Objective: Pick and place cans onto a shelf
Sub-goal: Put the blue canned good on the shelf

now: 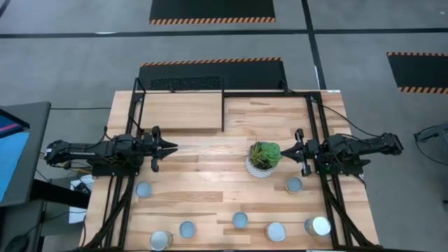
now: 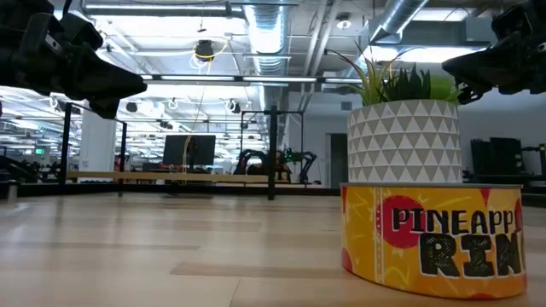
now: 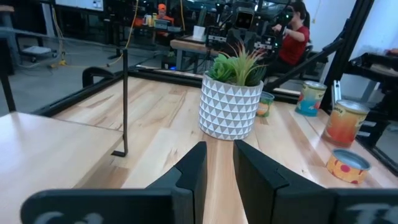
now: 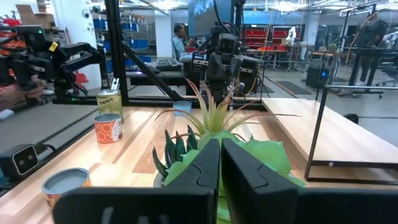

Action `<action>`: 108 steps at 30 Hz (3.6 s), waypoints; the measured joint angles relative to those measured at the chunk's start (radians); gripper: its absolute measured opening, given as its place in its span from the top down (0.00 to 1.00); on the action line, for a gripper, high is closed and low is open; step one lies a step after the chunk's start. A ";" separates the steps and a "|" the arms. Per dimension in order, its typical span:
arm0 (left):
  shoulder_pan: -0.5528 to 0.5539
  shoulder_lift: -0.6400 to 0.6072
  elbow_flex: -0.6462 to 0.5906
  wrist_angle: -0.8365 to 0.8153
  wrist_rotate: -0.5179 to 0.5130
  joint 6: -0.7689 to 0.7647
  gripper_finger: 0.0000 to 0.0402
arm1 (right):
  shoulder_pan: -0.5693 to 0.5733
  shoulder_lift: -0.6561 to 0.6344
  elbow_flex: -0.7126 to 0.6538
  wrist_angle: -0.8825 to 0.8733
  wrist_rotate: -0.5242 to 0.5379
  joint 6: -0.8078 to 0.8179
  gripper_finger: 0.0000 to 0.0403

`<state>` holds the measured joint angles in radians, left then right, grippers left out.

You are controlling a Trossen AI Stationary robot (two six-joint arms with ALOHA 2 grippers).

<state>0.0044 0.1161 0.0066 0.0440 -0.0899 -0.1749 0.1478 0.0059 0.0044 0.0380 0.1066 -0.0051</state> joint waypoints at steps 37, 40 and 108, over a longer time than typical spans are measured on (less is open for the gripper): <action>0.000 -0.001 0.007 0.651 -0.054 0.517 0.83 | 0.000 0.000 0.000 0.690 0.000 -0.472 0.89; 0.000 0.005 0.044 0.650 -0.047 0.545 0.83 | 0.000 0.000 0.004 0.755 0.000 -0.508 0.89; -0.051 0.762 0.869 -0.637 0.071 -0.022 0.83 | 0.347 0.988 0.838 -0.421 -0.028 0.464 0.89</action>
<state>-0.0463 0.8783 0.8757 -0.5930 -0.0193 -0.1972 0.4943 0.9941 0.8426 -0.3831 0.0785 0.4589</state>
